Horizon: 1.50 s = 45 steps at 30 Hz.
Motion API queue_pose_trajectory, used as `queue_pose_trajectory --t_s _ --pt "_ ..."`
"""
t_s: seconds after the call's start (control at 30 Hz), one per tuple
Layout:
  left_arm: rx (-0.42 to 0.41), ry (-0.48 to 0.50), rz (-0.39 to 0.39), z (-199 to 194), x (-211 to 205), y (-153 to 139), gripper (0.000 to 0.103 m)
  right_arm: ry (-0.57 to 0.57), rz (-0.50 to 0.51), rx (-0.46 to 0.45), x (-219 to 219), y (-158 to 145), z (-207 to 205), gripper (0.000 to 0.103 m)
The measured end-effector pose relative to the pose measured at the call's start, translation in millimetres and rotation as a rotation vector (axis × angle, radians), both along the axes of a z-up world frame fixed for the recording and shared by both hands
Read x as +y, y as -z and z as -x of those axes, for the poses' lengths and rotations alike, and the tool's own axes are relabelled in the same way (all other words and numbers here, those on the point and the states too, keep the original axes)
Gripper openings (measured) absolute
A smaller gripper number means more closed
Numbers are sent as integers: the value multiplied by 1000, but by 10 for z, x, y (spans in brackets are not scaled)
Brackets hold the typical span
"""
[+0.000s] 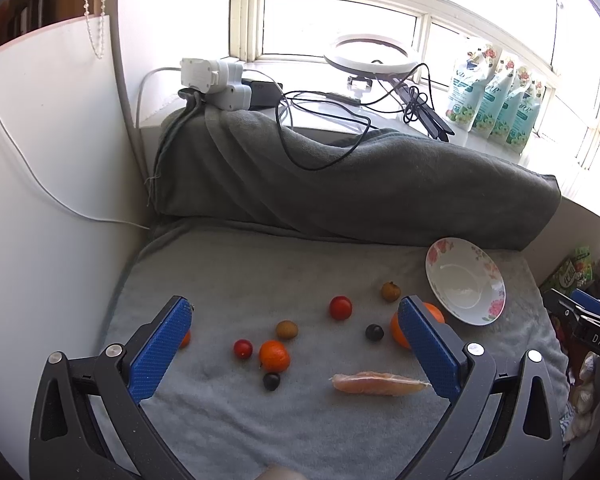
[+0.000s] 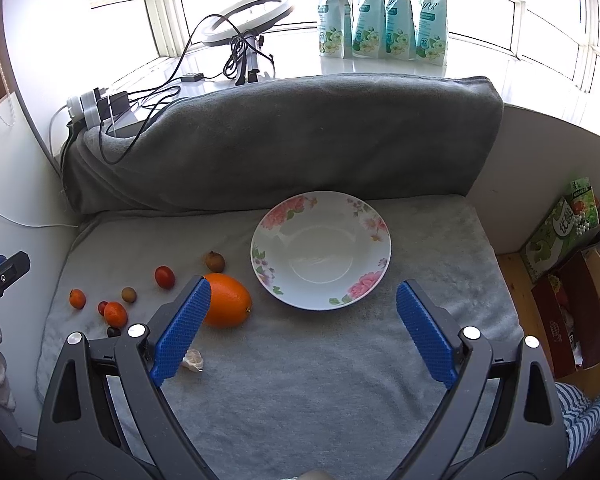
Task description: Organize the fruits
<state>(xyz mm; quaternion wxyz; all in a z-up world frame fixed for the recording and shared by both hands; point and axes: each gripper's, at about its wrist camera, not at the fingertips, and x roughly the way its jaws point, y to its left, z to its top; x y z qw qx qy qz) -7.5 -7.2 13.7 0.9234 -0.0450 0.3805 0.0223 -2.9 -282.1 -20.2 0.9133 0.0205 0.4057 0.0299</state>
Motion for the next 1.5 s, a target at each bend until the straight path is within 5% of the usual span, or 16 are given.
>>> queue_pose_trajectory --t_s 0.77,1.13,1.5 --pt "55 19 38 41 -29 177 101 -53 -21 48 41 137 24 96" --pt "166 41 165 13 75 532 93 -234 -36 119 323 425 -1 91" --pt "297 120 328 -2 16 959 72 -430 -82 251 667 860 -26 80"
